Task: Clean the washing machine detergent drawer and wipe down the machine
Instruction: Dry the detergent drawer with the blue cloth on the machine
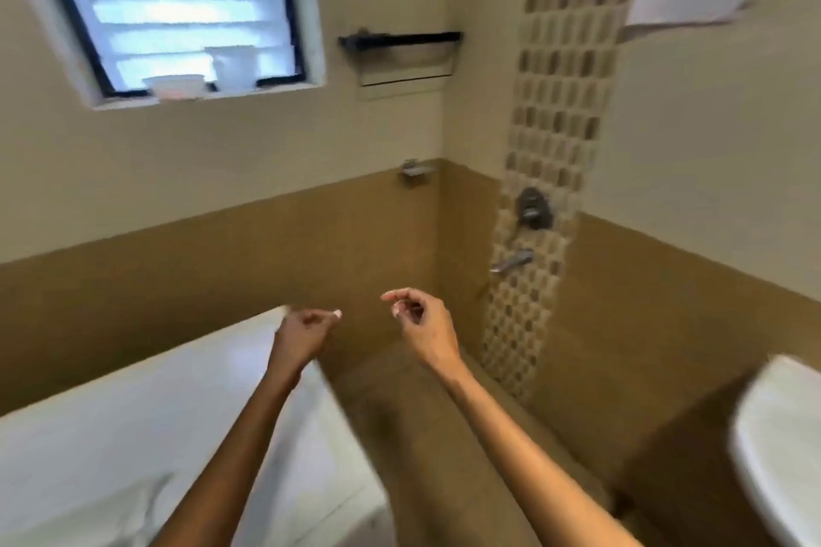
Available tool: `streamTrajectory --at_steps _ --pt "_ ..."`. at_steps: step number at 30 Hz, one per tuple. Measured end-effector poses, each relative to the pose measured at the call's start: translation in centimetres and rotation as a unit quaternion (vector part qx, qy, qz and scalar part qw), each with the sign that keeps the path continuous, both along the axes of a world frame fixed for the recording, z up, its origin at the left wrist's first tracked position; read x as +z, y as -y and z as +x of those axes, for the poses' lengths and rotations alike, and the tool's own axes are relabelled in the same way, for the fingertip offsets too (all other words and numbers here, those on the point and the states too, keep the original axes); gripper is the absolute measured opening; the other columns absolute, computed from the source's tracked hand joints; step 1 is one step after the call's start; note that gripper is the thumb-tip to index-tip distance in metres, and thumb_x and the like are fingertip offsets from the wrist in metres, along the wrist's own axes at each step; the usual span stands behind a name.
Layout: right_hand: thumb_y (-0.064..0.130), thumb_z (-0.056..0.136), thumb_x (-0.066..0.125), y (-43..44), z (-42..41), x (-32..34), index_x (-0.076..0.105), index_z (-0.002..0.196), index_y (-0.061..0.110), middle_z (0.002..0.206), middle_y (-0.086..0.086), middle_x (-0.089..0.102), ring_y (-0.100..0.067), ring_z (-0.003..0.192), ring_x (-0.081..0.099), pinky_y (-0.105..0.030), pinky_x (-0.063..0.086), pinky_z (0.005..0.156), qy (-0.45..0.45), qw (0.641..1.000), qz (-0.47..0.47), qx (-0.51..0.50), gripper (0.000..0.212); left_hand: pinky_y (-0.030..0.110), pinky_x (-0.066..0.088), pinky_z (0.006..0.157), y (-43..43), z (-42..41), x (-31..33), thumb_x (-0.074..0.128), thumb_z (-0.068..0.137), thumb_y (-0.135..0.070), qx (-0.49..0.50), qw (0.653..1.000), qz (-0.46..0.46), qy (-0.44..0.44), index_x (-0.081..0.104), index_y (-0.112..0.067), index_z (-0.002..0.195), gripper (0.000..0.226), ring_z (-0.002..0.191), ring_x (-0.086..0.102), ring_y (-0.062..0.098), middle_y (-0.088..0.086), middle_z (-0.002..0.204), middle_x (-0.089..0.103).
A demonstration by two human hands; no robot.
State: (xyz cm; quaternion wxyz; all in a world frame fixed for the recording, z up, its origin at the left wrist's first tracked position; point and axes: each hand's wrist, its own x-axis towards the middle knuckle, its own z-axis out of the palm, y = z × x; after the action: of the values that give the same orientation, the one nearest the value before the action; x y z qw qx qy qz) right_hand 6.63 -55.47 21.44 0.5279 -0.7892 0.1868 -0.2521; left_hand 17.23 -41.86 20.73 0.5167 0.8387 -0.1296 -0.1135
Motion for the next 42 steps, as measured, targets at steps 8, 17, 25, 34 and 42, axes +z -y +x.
streamTrajectory --at_steps 8,17,25,34,42 --pt "-0.001 0.088 0.054 19.3 -22.2 5.7 0.072 0.095 0.014 0.097 0.002 0.07 -0.005 0.08 0.058 -0.003 0.04 0.067 0.065 0.961 -0.064 -0.262 0.025 0.009 0.029 0.032 26.1 -18.0 2.0 0.059 0.091 -0.021 -0.301 0.949 -0.039 -0.082 0.063 -0.014 0.078 0.016 0.027 0.043 0.0 -0.007 0.048 0.058" --pt "0.003 0.089 0.054 33.3 -50.1 4.4 0.073 0.091 0.017 0.092 0.01 0.067 0.003 0.074 0.055 -0.002 0.04 0.062 -0.02 0.874 -0.103 -0.474 0.023 0.013 0.031 0.04 45.6 -44.0 2.3 0.057 0.091 -0.028 -0.524 0.839 -0.024 -0.148 0.063 -0.015 0.088 0.014 0.036 0.043 0.002 -0.001 0.068 0.057" --pt "-0.001 0.086 0.053 41.9 -69.2 0.1 0.073 0.096 0.009 0.102 -0.011 0.071 -0.025 0.092 0.065 -0.025 0.045 0.073 -0.164 0.777 -0.084 -0.601 0.024 0.012 0.029 0.038 56.3 -61.6 -0.8 0.054 0.092 -0.03 -0.589 0.77 0.067 -0.235 0.056 -0.016 0.077 0.021 0.048 0.041 0.012 0.001 0.067 0.053" --pt "0.003 0.085 0.059 46.3 -74.0 -5.1 0.066 0.102 0.013 0.115 -0.005 0.064 -0.017 0.109 0.059 -0.013 0.043 0.086 -0.315 0.782 -0.057 -0.535 0.021 0.024 0.037 0.055 63.4 -68.1 -4.9 0.052 0.093 -0.036 -0.553 0.782 0.119 -0.262 0.052 -0.005 0.1 0.032 0.062 0.038 0.015 0.011 0.085 0.048" --pt "0.016 0.086 0.064 48.3 -73.4 -6.3 0.066 0.116 0.015 0.116 -0.007 0.059 -0.02 0.111 0.055 -0.023 0.043 0.094 -0.374 0.779 -0.103 -0.493 0.031 0.024 0.039 0.054 66.1 -70.3 -7.4 0.057 0.091 -0.026 -0.55 0.794 0.09 -0.243 0.06 -0.004 0.104 0.026 0.069 0.047 0.017 0.013 0.096 0.054"
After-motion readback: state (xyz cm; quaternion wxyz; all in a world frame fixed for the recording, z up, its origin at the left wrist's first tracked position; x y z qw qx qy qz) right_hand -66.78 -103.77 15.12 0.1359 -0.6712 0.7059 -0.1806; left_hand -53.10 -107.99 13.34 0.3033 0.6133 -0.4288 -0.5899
